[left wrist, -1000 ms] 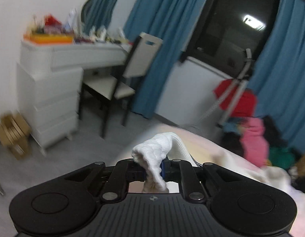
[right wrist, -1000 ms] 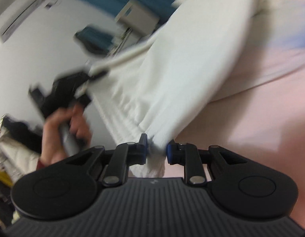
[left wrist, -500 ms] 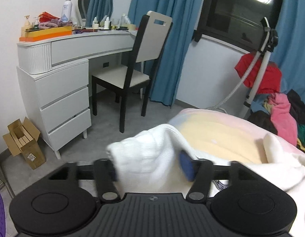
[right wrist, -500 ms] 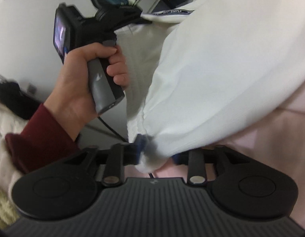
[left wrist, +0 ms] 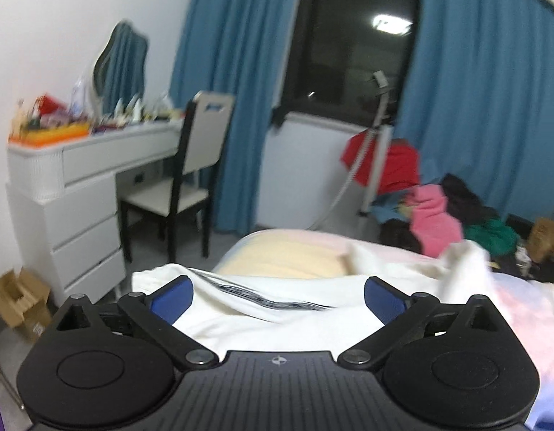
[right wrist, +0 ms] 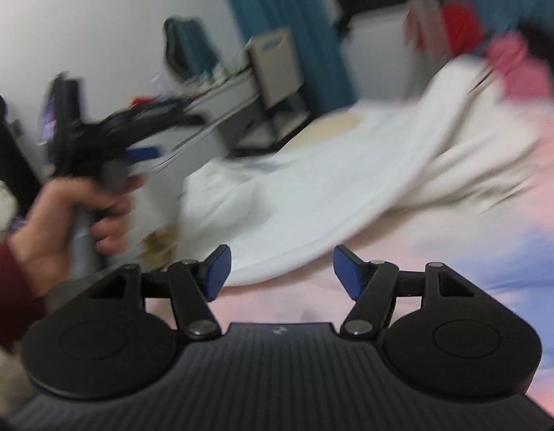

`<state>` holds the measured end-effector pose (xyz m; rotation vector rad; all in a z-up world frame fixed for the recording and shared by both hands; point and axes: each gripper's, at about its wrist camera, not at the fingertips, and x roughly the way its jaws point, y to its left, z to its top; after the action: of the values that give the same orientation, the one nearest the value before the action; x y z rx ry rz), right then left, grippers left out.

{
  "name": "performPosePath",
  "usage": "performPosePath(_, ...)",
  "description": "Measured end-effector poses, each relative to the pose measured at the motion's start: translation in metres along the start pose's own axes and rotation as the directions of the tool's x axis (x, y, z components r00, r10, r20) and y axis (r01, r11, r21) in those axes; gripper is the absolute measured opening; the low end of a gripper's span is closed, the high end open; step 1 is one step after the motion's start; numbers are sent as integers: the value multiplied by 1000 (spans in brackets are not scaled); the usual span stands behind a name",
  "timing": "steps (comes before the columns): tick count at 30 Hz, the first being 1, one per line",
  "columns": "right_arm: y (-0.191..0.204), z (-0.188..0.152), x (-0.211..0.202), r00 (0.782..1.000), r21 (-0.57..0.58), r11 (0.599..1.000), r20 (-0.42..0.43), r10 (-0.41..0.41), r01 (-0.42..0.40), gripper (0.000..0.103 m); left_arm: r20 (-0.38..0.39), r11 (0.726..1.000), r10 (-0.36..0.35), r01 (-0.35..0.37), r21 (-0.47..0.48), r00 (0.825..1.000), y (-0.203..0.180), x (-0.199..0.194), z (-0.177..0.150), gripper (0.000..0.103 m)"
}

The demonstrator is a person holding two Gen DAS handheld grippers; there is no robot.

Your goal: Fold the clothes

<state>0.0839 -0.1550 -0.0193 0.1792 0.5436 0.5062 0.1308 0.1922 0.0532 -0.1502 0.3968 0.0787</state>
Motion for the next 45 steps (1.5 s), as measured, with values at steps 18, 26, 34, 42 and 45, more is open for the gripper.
performPosePath(18,-88,-38,-68,895,81,943,296,-333,324,87,-38,977,-181,184,111,983,-115,-73,-126,103)
performPosePath(26,-106,-48,-67,883,156,910,228,-411,383,87,-123,952,-201,224,207,972,-156,-8,-137,103)
performPosePath(34,-128,-55,-64,867,222,878,181,-464,424,87,-93,920,-184,205,335,978,-249,96,-103,94)
performPosePath(42,-188,-55,-33,873,374,833,106,-476,408,87,-18,908,-116,113,402,993,-339,195,-66,86)
performPosePath(45,-206,-55,-19,879,422,816,87,-469,394,87,-24,888,-13,22,459,1000,-355,237,-62,58)
